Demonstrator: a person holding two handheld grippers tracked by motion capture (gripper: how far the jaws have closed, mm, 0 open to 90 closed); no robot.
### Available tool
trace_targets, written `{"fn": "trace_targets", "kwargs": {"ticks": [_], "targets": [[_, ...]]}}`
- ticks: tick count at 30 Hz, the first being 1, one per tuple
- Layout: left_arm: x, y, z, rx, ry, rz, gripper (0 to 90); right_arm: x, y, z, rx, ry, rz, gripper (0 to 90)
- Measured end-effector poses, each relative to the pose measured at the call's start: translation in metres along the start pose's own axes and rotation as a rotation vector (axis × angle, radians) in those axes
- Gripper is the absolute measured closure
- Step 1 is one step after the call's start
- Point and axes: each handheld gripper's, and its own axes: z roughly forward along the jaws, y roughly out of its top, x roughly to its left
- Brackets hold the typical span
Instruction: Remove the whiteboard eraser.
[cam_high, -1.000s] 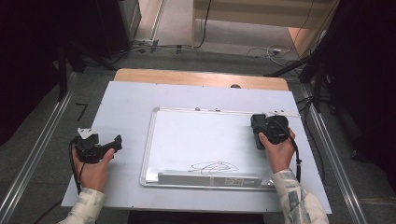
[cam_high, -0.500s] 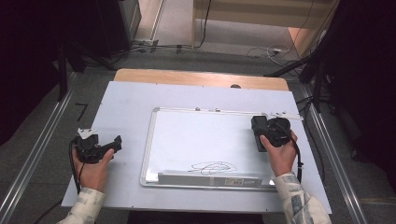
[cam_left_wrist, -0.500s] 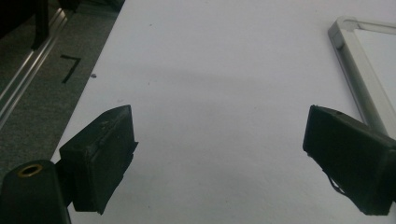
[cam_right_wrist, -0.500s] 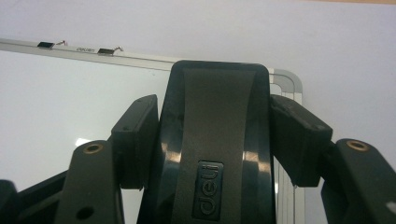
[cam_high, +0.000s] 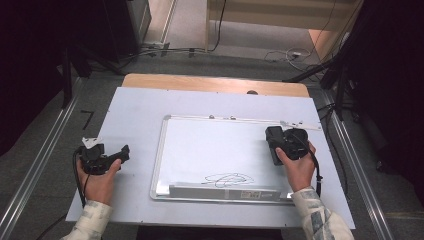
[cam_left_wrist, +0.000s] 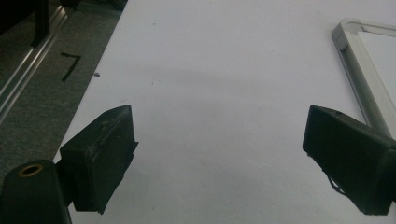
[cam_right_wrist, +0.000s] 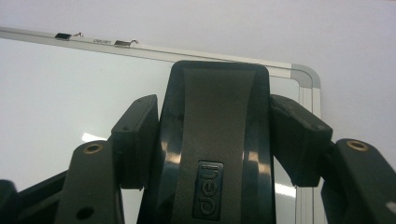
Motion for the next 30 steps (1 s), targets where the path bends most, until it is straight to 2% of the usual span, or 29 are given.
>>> {"fn": "trace_targets", "kwargs": {"ticks": [22,30], "targets": [[0.0023,-0.0001,0.0022,0.006,-0.01,-0.006,9.8,0.0038,-0.0022,-0.0006,0.005,0.017,-0.012,35.3],[-0.0017,0.0008,0.0017,0.001,-0.014,0.001,9.8,0.0027,-0.0044,-0.0026,0.004,0.019,-0.008,35.2]]}}
